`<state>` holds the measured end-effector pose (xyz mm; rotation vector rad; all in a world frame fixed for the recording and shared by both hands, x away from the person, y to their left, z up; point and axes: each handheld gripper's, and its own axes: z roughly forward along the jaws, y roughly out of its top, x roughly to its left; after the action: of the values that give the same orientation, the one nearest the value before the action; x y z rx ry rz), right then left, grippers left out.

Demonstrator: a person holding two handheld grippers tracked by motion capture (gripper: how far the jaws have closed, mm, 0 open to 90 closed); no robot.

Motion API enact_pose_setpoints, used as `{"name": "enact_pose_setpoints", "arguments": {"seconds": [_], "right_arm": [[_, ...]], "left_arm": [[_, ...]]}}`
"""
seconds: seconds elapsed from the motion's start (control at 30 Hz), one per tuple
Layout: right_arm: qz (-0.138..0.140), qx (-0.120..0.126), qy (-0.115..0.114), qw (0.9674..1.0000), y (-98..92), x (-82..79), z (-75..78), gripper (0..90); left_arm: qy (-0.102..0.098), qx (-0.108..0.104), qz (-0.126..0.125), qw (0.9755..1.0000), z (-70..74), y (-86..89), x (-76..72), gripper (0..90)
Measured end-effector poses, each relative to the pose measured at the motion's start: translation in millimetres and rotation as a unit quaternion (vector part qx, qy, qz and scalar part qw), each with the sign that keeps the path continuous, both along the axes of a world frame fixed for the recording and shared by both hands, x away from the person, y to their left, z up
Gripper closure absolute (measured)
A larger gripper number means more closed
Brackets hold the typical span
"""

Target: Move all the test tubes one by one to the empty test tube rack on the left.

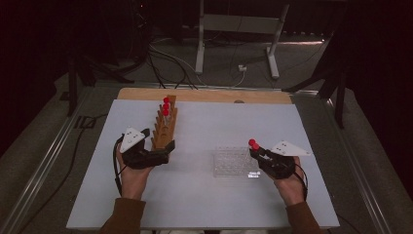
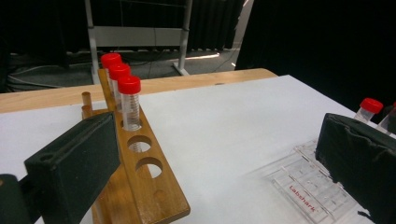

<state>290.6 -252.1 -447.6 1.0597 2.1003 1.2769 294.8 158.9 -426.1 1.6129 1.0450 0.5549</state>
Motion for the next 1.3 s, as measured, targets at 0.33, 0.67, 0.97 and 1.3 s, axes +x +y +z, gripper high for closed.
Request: {"name": "enact_pose_setpoints", "arguments": {"seconds": [0.33, 0.67, 0.97, 1.3], "right_arm": [[0.004, 0.016, -0.008, 0.9998, -4.9, -2.8, 18.3, 74.5], [0.011, 0.031, -0.014, 0.9994, -7.7, -4.2, 36.9, 74.5], [0.025, 0.022, -0.012, 0.9994, 3.5, -2.6, 46.5, 74.5], [0.047, 0.018, -0.004, 0.9987, 24.5, 1.6, 52.2, 74.4]], "left_arm": [[-0.005, 0.011, -0.020, 0.9997, 5.4, -12.1, -0.2, 0.8], [-0.008, 0.018, -0.037, 0.9991, 9.1, -27.1, 0.7, 0.8], [-0.015, 0.027, -0.058, 0.9978, 13.8, -48.1, 0.8, 1.3], [-0.015, 0.037, -0.096, 0.9946, 12.0, -77.7, 0.2, 2.6]]}}
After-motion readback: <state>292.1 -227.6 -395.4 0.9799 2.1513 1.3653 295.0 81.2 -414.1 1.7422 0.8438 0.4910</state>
